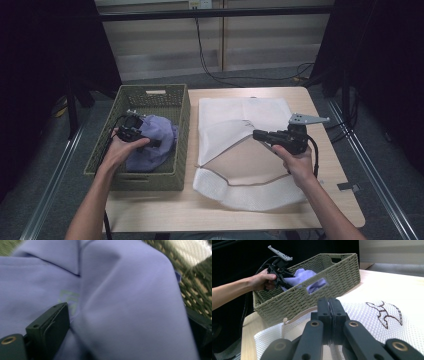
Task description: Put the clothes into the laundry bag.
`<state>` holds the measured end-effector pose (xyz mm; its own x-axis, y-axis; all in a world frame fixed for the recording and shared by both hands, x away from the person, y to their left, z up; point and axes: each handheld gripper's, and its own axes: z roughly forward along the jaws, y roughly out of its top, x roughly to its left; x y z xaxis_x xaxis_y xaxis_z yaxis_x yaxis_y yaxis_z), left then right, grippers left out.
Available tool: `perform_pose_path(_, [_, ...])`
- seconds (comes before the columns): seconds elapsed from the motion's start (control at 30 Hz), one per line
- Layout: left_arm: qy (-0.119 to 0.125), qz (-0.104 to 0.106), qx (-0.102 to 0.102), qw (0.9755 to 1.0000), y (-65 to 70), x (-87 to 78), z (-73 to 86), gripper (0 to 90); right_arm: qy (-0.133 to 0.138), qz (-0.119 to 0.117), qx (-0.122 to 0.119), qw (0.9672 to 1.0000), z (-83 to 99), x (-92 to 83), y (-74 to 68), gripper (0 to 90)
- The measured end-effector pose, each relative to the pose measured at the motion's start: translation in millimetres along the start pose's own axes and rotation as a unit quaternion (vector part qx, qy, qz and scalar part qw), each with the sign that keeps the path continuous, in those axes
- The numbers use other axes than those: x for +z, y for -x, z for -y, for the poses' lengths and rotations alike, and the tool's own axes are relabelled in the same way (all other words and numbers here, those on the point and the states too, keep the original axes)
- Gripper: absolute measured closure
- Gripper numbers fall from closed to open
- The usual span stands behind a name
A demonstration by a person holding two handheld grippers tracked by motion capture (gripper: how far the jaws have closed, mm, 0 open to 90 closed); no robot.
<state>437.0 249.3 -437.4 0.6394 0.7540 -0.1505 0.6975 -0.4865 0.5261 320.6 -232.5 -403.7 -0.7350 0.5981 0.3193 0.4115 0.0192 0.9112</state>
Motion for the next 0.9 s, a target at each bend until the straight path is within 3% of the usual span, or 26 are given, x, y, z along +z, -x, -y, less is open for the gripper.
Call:
perform_pose_path(0.03, [0.0,0.0,0.0,1.0,0.0,0.0,0.0,6.4,0.0,0.0,0.0,1.0,-0.1,-0.2,-0.1,88.7])
perform_pose_path(0.07, [-0.023,-0.003,0.011,0.9997,0.6,5.3,-0.1,6.2,0.0,0.0,0.001,1.0,-0.1,-0.4,-0.4,88.7])
perform_pose_path(0.1, [-0.031,-0.005,0.016,0.9994,0.5,6.9,-0.6,5.7,0.0,0.001,-0.001,1.0,-0.1,-0.6,-0.5,88.7])
perform_pose_path(0.23, [-0.038,-0.001,0.02,0.9991,1.6,12.1,-0.5,4.8,0.0,0.001,-0.001,1.0,0.0,-0.4,-0.5,88.7])
perform_pose_path(0.33, [-0.058,0.022,0.018,0.9979,5.0,19.4,1.2,4.8,-0.001,0.0,-0.001,1.0,0.3,-0.1,-0.1,88.7])
perform_pose_path(0.43, [-0.084,0.021,0.051,0.995,8.2,24.8,1.0,3.9,-0.002,-0.001,-0.002,1.0,0.4,0.1,-0.1,88.7])
perform_pose_path(0.47, [-0.083,0.023,0.044,0.9954,10.6,27.2,1.8,3.2,-0.002,-0.001,-0.002,1.0,0.5,0.1,-0.1,88.7])
perform_pose_path(0.57, [-0.107,0.026,0.066,0.9917,11.2,31.2,2.8,2.9,-0.002,-0.001,-0.001,1.0,0.7,0.4,0.2,88.7])
perform_pose_path(0.67, [-0.114,0.022,0.08,0.99,13.3,35.0,4.0,2.9,-0.004,-0.001,-0.001,1.0,1.3,0.7,0.3,88.7])
perform_pose_path(0.77, [-0.115,0.023,0.076,0.9902,13.2,36.5,5.0,3.0,-0.003,-0.001,0.0,1.0,1.8,0.8,1.2,88.7])
perform_pose_path(0.83, [-0.112,0.019,0.086,0.9898,13.6,38.5,6.3,3.0,-0.005,0.0,0.002,1.0,2.2,0.6,1.5,88.7])
perform_pose_path(0.9, [-0.117,0.01,0.102,0.9878,15.1,40.3,7.6,2.9,-0.004,0.001,0.002,1.0,2.3,0.4,2.0,88.7])
